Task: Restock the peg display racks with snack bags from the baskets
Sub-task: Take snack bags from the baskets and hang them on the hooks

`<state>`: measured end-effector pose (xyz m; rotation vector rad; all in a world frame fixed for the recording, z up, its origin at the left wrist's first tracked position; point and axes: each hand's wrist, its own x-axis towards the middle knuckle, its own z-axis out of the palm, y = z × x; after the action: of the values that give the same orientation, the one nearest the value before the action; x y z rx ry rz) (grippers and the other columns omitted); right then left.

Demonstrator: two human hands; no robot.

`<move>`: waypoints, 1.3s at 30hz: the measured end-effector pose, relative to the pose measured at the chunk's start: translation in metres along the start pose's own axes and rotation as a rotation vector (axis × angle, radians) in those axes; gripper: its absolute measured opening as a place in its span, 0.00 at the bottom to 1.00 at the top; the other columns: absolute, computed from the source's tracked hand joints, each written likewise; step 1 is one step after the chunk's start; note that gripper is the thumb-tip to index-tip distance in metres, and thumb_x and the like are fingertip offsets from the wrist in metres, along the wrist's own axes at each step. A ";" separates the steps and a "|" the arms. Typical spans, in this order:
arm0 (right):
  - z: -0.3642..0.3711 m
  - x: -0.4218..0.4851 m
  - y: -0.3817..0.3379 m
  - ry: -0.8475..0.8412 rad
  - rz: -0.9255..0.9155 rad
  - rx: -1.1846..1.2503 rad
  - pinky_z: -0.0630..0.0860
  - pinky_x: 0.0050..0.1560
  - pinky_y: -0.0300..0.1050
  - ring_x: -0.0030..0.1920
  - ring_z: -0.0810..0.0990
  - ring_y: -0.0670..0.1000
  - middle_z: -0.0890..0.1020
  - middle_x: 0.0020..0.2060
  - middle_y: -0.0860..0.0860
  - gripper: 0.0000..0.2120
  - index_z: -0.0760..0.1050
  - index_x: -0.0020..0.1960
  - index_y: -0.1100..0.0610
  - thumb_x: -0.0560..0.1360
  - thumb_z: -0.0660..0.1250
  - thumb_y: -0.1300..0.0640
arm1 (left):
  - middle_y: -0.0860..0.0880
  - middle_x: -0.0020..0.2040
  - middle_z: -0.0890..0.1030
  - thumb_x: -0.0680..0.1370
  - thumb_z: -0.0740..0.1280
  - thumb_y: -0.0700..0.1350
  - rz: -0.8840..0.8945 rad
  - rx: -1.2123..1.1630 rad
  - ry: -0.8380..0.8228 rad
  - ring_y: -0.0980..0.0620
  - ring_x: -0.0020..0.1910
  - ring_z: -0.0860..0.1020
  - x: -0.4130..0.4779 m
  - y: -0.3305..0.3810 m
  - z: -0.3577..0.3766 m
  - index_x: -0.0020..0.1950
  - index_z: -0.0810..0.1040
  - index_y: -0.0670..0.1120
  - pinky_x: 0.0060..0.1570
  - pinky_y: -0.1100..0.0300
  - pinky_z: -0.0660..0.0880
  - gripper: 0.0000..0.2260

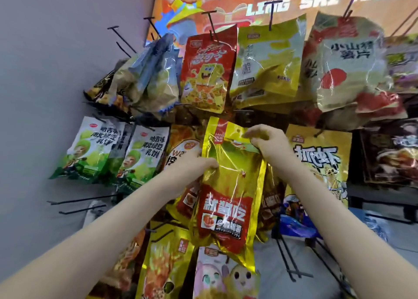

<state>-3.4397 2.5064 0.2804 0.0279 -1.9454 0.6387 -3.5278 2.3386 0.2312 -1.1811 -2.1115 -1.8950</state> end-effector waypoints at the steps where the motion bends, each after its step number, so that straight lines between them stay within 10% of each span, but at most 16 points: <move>1: 0.002 0.000 0.001 -0.005 -0.008 -0.001 0.69 0.46 0.40 0.53 0.75 0.49 0.78 0.53 0.49 0.16 0.79 0.44 0.44 0.77 0.62 0.65 | 0.47 0.58 0.79 0.74 0.70 0.44 0.080 0.034 0.022 0.47 0.55 0.78 0.003 -0.001 0.000 0.64 0.67 0.52 0.58 0.47 0.75 0.21; 6: 0.006 0.003 0.002 0.002 -0.042 -0.078 0.65 0.47 0.31 0.52 0.68 0.45 0.71 0.52 0.47 0.17 0.78 0.60 0.45 0.81 0.58 0.63 | 0.52 0.68 0.70 0.80 0.63 0.50 0.379 0.291 0.056 0.49 0.65 0.70 0.014 0.009 0.002 0.75 0.55 0.63 0.54 0.62 0.67 0.26; 13: 0.007 0.014 0.000 0.037 -0.119 -0.266 0.64 0.38 0.20 0.46 0.68 0.44 0.67 0.51 0.50 0.22 0.73 0.68 0.50 0.81 0.53 0.67 | 0.45 0.69 0.66 0.80 0.59 0.57 0.345 0.469 0.127 0.44 0.70 0.63 0.050 0.015 0.011 0.76 0.60 0.61 0.63 0.52 0.64 0.23; 22: 0.019 0.014 -0.001 0.001 -0.153 -0.370 0.68 0.47 0.37 0.48 0.68 0.50 0.64 0.51 0.52 0.23 0.69 0.71 0.52 0.80 0.53 0.68 | 0.44 0.73 0.64 0.80 0.60 0.56 0.294 0.527 0.112 0.44 0.74 0.57 0.069 0.010 0.006 0.76 0.57 0.61 0.68 0.49 0.60 0.25; 30: 0.009 0.009 0.006 0.080 -0.120 -0.337 0.64 0.34 0.28 0.45 0.66 0.46 0.64 0.51 0.51 0.23 0.67 0.72 0.52 0.81 0.52 0.67 | 0.45 0.68 0.64 0.79 0.62 0.56 0.358 0.541 0.097 0.45 0.70 0.58 0.066 0.022 0.013 0.77 0.57 0.60 0.66 0.50 0.61 0.27; 39: 0.004 0.015 -0.001 0.003 -0.083 -0.385 0.64 0.48 0.36 0.53 0.65 0.49 0.62 0.52 0.52 0.22 0.66 0.73 0.53 0.82 0.52 0.65 | 0.44 0.70 0.58 0.81 0.58 0.54 0.319 0.577 0.081 0.46 0.72 0.54 0.075 0.031 0.019 0.78 0.54 0.57 0.69 0.50 0.58 0.26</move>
<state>-3.4493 2.5073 0.2924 -0.1319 -2.0227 0.2029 -3.5546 2.3896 0.2907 -1.1795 -2.0594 -1.0759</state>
